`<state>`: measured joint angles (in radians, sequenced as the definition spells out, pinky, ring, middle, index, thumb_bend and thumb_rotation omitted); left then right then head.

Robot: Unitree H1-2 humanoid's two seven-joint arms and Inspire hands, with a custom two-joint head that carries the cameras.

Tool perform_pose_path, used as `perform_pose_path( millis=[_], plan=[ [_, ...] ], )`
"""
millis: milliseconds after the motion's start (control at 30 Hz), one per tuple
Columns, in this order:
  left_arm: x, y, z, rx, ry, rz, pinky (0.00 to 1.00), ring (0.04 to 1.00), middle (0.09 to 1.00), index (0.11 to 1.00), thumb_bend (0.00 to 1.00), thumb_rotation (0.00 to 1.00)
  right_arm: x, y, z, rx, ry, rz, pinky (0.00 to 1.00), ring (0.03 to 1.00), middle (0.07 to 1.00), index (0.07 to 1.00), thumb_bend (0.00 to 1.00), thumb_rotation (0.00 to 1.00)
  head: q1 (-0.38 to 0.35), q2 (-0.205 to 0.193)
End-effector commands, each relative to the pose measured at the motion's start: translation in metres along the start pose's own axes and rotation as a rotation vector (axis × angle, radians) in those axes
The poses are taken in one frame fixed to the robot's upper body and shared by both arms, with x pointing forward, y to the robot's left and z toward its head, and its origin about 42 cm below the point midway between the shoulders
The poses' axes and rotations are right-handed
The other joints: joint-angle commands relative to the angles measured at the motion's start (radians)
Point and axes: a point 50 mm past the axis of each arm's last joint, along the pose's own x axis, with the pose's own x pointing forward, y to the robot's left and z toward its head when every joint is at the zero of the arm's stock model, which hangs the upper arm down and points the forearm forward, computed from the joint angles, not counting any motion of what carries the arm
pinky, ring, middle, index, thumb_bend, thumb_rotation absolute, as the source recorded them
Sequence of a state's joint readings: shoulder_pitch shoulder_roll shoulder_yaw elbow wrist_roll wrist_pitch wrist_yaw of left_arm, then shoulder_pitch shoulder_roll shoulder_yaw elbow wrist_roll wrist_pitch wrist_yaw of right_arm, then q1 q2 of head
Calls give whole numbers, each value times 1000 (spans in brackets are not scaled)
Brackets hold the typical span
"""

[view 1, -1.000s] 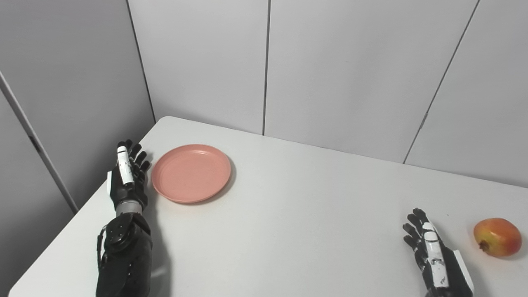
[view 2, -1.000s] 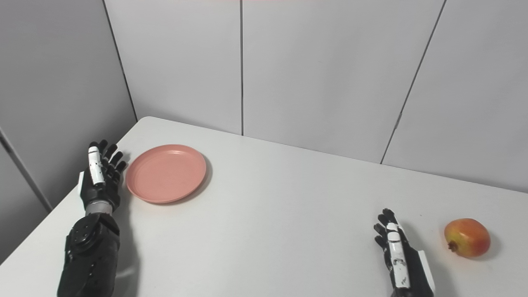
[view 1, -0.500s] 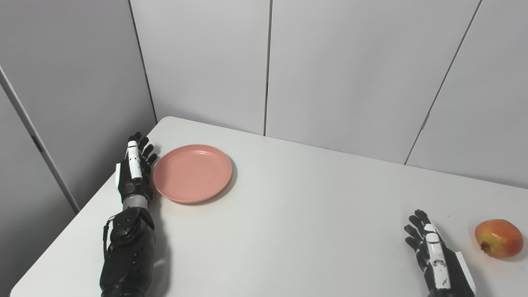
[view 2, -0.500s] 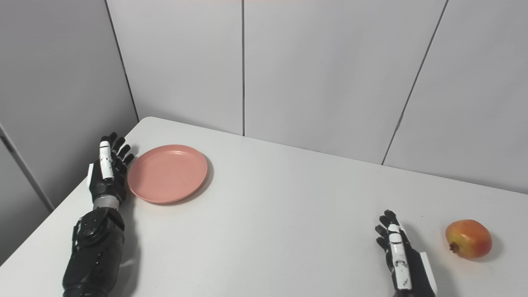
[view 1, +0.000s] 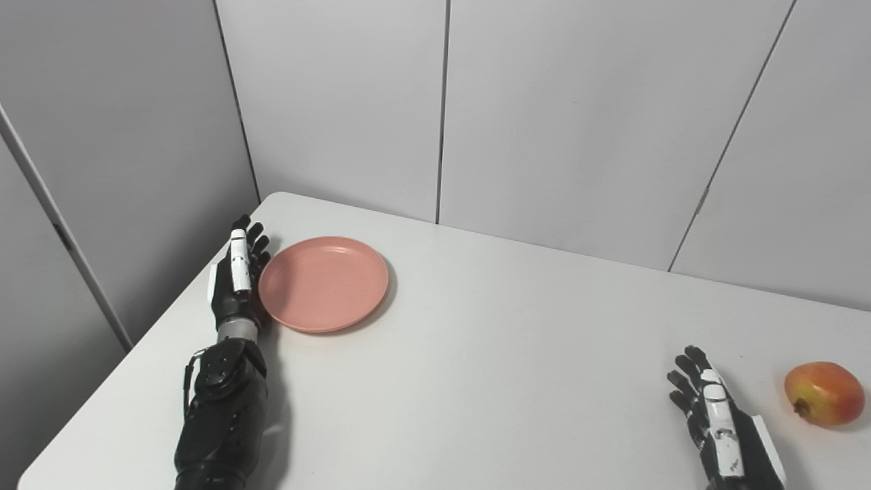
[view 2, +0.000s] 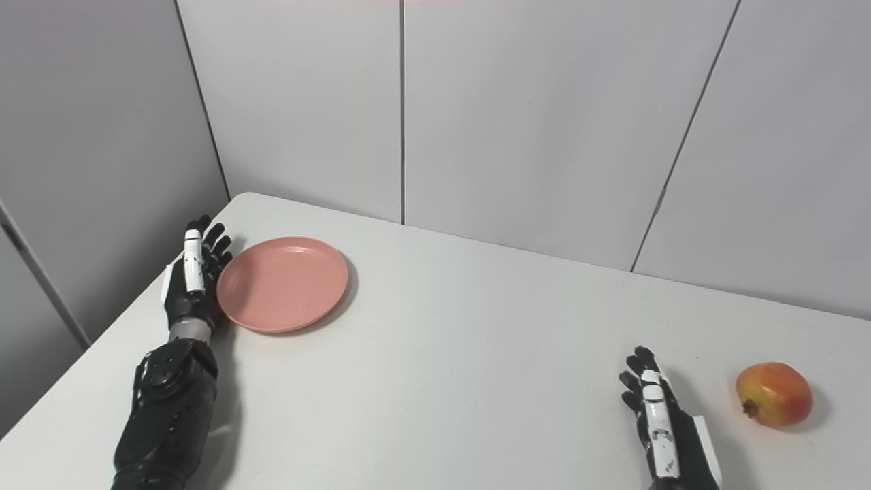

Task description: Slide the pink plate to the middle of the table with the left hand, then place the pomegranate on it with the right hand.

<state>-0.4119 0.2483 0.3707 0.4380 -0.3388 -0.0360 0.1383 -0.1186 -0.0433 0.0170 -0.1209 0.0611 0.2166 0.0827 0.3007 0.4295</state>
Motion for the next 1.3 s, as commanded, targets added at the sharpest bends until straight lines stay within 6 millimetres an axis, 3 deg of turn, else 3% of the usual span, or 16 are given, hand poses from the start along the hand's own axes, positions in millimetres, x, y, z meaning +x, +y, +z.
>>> perform_pose_path(
  millis=[0, 200, 633, 833, 1267],
  plan=[
    [0, -11, -9, 15, 45, -40, 965, 946, 941, 914, 404, 1000, 3, 1, 17, -4, -93, 9, 936, 920, 936, 933, 167, 1000, -1, 0],
    [-2, -17, -17, 28, 63, -82, 942, 926, 933, 907, 400, 1000, 3, 2, 18, -3, -92, 9, 927, 918, 933, 929, 169, 1000, -6, 2],
    [-21, -52, -21, 40, 102, -171, 938, 923, 930, 910, 402, 1000, 3, 4, 18, -16, -95, 15, 937, 923, 936, 934, 175, 1000, -24, 9],
    [-27, -61, -23, 54, 108, -201, 934, 919, 928, 909, 456, 1000, 3, 5, 18, -18, -94, 14, 935, 924, 937, 935, 182, 1000, -33, 13],
    [-47, -93, -20, 106, 99, -287, 911, 909, 923, 903, 420, 1000, 3, 10, 20, -15, -97, 13, 921, 919, 929, 927, 189, 1000, -64, 29]
  ],
)
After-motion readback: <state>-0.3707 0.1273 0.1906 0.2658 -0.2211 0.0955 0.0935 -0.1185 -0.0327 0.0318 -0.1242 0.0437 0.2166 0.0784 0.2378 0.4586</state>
